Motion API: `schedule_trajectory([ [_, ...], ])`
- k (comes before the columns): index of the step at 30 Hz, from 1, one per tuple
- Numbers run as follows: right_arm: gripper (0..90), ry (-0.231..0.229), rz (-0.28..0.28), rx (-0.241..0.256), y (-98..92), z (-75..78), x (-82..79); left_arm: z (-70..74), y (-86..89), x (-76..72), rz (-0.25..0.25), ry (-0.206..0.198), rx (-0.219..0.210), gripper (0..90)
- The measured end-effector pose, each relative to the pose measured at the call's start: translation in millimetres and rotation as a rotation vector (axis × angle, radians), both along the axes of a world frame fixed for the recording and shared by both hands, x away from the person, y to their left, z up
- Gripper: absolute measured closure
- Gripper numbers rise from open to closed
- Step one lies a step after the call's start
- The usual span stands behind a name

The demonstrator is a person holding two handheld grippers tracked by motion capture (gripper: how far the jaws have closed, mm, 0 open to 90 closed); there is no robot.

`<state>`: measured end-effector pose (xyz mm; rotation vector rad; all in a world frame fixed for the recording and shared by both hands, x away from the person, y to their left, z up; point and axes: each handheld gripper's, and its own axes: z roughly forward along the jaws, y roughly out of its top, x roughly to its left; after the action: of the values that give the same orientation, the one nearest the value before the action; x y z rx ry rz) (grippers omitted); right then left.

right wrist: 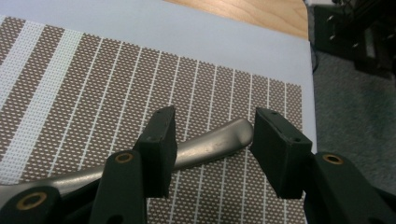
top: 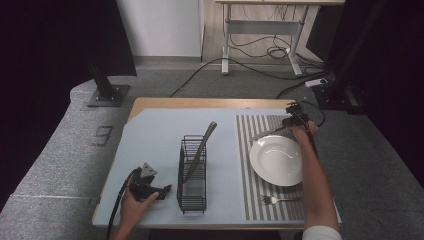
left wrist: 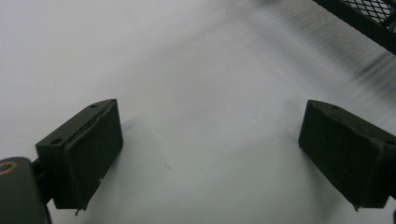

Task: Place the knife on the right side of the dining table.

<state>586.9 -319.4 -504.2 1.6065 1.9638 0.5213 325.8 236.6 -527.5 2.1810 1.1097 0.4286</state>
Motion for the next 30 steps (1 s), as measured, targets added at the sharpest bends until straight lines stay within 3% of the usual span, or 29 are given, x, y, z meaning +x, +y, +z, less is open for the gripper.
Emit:
schedule_trajectory([
  [4, 50.9, 0.025, 0.001, -0.027, 0.7, 2.0, -3.7, -0.2, -0.1, -0.1, 0.001, -0.002, 0.0, 5.6],
  [10, 51.6, 0.048, -0.024, 0.014, -4.3, 3.0, -8.9, -0.1, -0.1, -0.2, 0.001, -0.002, 0.0, 5.6],
  [15, 49.5, 0.054, -0.045, 0.082, -9.0, 3.0, -15.5, -0.1, -0.1, -0.2, 0.0, -0.002, 0.0, 5.6],
  [19, 50.0, -0.008, -0.098, 0.198, -24.8, 7.5, -28.5, -0.1, -0.1, -0.2, 0.0, -0.002, 0.0, 5.6],
  [23, 49.6, -0.019, -0.106, 0.286, -38.7, 5.0, -36.0, -0.1, -0.1, -0.2, 0.001, -0.002, 0.001, 5.6],
  [30, 47.0, -0.025, -0.099, 0.299, -41.0, -3.9, -33.4, -0.2, -0.1, -0.1, 0.001, -0.002, 0.0, 5.6],
])
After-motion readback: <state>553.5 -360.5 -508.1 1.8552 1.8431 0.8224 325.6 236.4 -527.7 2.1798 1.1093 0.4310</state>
